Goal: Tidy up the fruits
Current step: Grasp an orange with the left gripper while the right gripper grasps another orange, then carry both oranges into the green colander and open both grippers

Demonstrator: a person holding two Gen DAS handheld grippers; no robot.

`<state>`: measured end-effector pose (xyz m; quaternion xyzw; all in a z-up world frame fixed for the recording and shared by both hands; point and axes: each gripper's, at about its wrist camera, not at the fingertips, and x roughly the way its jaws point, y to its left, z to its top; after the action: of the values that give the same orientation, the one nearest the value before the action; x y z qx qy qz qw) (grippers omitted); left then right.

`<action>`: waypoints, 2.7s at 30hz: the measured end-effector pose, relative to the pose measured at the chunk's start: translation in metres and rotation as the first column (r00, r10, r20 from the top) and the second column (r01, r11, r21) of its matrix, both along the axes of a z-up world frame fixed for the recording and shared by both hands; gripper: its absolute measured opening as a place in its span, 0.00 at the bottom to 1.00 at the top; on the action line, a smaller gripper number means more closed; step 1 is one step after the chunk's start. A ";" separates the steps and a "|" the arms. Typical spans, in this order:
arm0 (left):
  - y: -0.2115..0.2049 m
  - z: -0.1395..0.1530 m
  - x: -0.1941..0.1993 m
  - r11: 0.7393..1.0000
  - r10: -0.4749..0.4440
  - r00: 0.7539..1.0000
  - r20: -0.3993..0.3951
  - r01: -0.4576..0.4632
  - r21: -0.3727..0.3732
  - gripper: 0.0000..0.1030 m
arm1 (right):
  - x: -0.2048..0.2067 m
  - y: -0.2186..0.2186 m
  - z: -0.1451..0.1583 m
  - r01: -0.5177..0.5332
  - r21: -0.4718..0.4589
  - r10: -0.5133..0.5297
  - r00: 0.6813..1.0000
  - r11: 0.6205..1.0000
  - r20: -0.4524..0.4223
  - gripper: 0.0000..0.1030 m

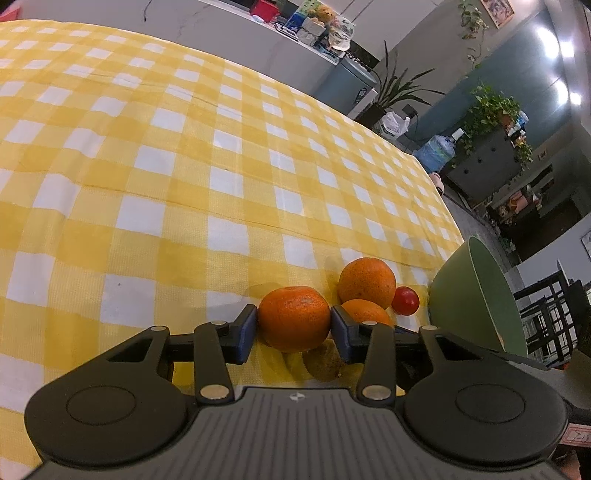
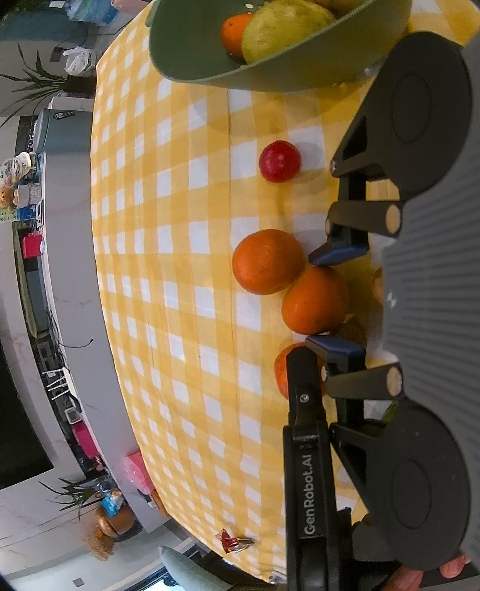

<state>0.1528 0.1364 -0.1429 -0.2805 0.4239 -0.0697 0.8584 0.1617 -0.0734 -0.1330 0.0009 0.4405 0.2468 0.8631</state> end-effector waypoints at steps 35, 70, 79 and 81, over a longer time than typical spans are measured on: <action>-0.124 0.123 -0.022 0.957 -0.198 0.966 0.164 0.154 0.245 0.46 | -0.078 -0.126 0.090 0.012 -0.176 0.052 0.932 0.984 0.358 0.37; -0.227 0.087 0.093 0.881 -0.381 0.924 0.028 0.353 0.316 0.46 | 0.050 -0.203 0.042 0.017 -0.185 0.011 0.989 0.983 0.151 0.37; -0.229 0.081 0.108 0.879 -0.382 0.924 0.016 0.358 0.314 0.47 | 0.072 -0.194 0.021 -0.011 -0.156 0.020 0.998 0.988 0.058 0.37; -0.230 0.079 0.110 0.875 -0.388 0.922 0.012 0.364 0.319 0.47 | 0.074 -0.194 0.018 -0.006 -0.150 0.013 0.999 0.989 0.045 0.37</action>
<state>0.2631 -0.0941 -0.0636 -0.0515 0.4434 -0.1783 0.8769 0.2359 -0.2671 -0.1147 -0.0717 0.4382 0.2170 0.8694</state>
